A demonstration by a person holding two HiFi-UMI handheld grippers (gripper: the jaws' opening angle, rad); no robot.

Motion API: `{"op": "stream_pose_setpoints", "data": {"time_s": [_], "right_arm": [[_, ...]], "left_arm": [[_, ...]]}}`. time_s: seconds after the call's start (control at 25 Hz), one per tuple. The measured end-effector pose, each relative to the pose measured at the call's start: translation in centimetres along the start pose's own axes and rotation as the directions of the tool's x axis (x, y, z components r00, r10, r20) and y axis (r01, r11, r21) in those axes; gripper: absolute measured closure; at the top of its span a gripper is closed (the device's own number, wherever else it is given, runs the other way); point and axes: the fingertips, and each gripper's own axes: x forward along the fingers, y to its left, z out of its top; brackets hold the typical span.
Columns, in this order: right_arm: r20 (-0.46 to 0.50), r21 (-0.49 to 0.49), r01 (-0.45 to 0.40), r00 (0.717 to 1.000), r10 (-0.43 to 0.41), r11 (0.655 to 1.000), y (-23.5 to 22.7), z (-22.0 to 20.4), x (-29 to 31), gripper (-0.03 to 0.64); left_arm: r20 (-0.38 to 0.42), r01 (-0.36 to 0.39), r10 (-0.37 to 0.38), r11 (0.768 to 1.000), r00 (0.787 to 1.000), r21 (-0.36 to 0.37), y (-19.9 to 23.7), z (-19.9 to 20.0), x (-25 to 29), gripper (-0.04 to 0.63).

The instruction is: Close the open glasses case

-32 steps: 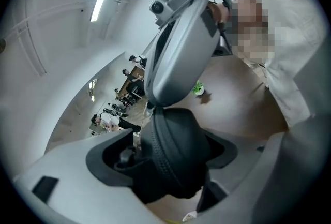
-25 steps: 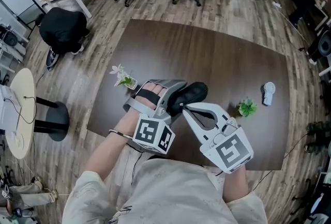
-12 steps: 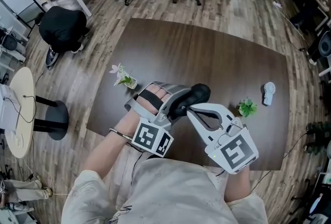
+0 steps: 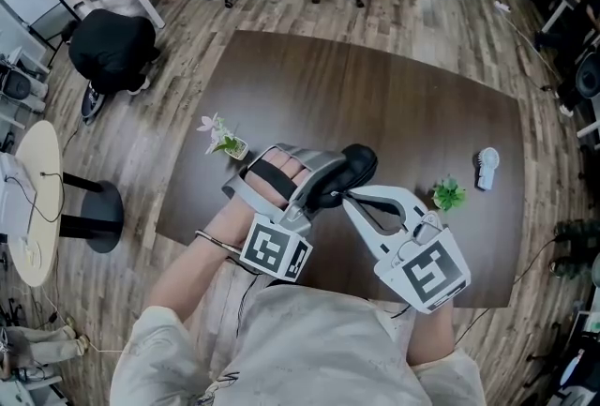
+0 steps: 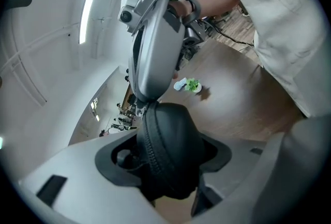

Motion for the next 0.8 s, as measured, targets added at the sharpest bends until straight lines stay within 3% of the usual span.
{"op": "stream_pose_setpoints", "data": {"time_s": [0.08, 0.16, 0.2, 0.32, 0.44, 0.52, 0.6, 0.68, 0.8], "right_arm": [[-0.033, 0.02, 0.12, 0.992, -0.12, 0.993, -2.2, -1.2, -0.6, 0.618], [-0.028, 0.154, 0.274, 0.962, -0.273, 0.949, -6.4, -3.1, -2.9, 0.618], [-0.021, 0.227, 0.297, 0.954, -0.3, 0.928, -7.9, -3.6, -4.2, 0.62], [0.026, 0.256, 0.304, 0.947, -0.32, 0.918, -8.6, -2.5, -5.4, 0.618], [0.178, 0.245, 0.22, 0.947, -0.266, 0.944, -6.7, 0.2, -3.4, 0.617], [0.258, 0.122, 0.183, 0.943, -0.209, 0.976, -5.0, 1.9, -2.3, 0.58], [0.231, -0.043, 0.147, 0.964, -0.133, 0.988, -3.4, 2.3, -1.5, 0.415], [0.057, -0.203, 0.065, 0.997, -0.054, 0.977, -2.3, 0.3, -0.8, 0.359], [-0.159, -0.406, -0.059, 0.987, -0.007, 0.912, -1.4, -1.9, 0.9, 0.26]], "left_arm": [[-0.012, -0.025, 0.025, 1.0, 1.0, -0.013, 0.5, -1.0, -0.2, 0.317], [-0.059, -0.059, 0.056, 0.997, 0.997, -0.051, 1.3, -3.4, -1.0, 0.348], [-0.087, -0.069, 0.064, 0.996, 0.994, -0.058, 1.7, -4.6, -1.3, 0.346], [-0.099, -0.08, 0.075, 0.996, 0.992, -0.044, 2.7, -4.9, -1.5, 0.343], [-0.052, -0.077, 0.075, 0.996, 0.996, -0.045, 2.5, -3.2, -1.6, 0.339], [-0.024, -0.069, 0.068, 0.997, 0.997, -0.041, 2.3, -2.3, -1.9, 0.337], [-0.004, -0.062, 0.062, 0.998, 0.998, -0.018, 2.2, -1.8, -2.3, 0.336], [0.013, -0.051, 0.05, 0.998, 0.999, 0.03, 1.9, -1.3, -2.7, 0.336], [0.057, -0.016, 0.011, 0.995, 0.998, 0.098, 1.0, -0.1, -3.2, 0.333]]}}
